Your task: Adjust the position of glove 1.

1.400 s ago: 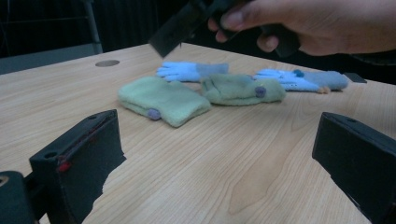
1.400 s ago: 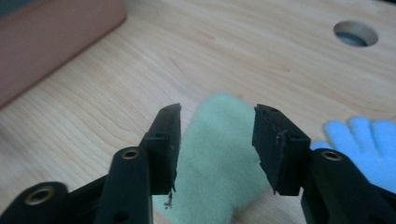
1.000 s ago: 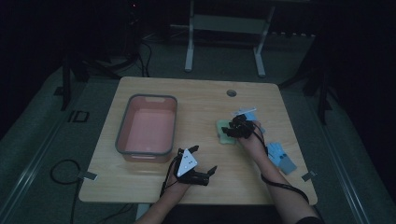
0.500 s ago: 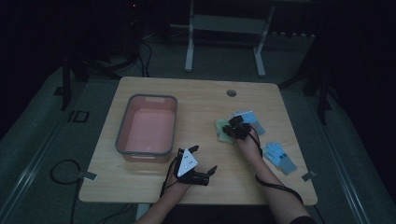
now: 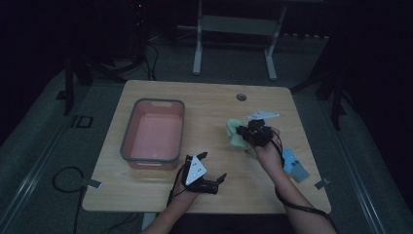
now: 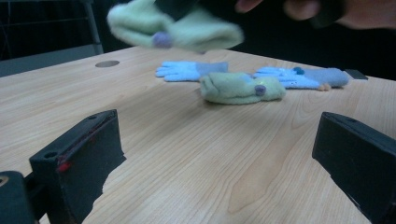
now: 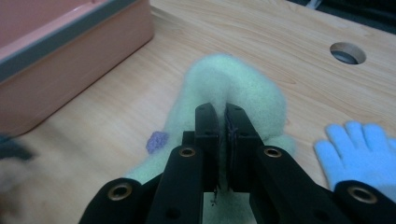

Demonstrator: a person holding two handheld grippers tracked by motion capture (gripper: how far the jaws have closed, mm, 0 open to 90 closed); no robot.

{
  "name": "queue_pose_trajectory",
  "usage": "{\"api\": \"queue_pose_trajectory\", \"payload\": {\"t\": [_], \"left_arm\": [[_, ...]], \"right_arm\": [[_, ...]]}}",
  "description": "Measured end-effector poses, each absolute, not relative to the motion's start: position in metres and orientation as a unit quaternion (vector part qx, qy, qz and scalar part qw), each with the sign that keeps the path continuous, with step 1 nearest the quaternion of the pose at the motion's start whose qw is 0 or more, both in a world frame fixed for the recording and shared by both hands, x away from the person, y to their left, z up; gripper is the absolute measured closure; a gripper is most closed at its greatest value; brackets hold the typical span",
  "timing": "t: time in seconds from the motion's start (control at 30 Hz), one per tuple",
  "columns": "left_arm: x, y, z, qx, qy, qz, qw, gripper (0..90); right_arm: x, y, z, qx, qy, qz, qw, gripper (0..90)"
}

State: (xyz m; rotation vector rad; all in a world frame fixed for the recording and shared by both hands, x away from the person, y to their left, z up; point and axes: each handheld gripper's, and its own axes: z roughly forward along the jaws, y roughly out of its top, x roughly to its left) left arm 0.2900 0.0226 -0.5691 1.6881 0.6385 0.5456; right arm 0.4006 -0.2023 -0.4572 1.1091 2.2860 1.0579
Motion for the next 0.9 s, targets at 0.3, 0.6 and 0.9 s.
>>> {"api": "queue_pose_trajectory", "payload": {"t": [0.3,0.6,0.9], "left_arm": [[0.289,0.023,-0.569,0.723,0.272,0.237,0.589,1.8],[0.289,0.024,-0.569,0.721,0.274,0.236,0.591,1.8],[0.289,0.024,-0.569,0.721,0.275,0.236,0.590,1.8]], "right_arm": [[0.347,-0.204,-0.455,0.394,0.811,0.378,0.209,85.3],[0.324,-0.195,-0.503,0.415,0.816,0.357,0.187,85.0],[0.333,-0.196,-0.543,0.428,0.829,0.321,0.164,81.1]]}}
